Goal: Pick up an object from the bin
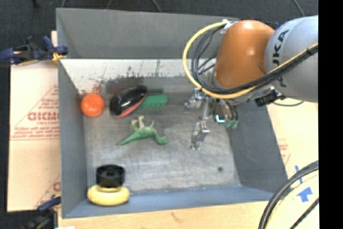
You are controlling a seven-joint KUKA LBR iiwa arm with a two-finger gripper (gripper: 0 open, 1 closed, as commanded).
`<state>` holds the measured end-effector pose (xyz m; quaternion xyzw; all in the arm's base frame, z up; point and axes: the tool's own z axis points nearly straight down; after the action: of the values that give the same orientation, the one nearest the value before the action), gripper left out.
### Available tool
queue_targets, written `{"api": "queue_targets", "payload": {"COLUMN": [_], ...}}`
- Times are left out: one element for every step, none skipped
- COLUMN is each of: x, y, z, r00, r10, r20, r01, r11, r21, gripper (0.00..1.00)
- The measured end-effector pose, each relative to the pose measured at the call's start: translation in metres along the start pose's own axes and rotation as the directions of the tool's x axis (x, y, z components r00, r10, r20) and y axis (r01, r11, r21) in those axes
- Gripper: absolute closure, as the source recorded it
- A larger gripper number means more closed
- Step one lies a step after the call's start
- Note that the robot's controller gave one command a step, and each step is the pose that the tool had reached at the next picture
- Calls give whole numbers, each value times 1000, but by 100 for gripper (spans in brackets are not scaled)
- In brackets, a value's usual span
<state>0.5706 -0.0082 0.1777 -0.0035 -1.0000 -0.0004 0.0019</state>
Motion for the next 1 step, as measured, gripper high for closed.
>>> {"api": "queue_targets", "payload": {"x": [-2], "y": [0], "z": [-5], "r00": [1000], "r10": [0], "r20": [8], "r01": [0], "r11": [1000], "r21": [0], "gripper": [0]}}
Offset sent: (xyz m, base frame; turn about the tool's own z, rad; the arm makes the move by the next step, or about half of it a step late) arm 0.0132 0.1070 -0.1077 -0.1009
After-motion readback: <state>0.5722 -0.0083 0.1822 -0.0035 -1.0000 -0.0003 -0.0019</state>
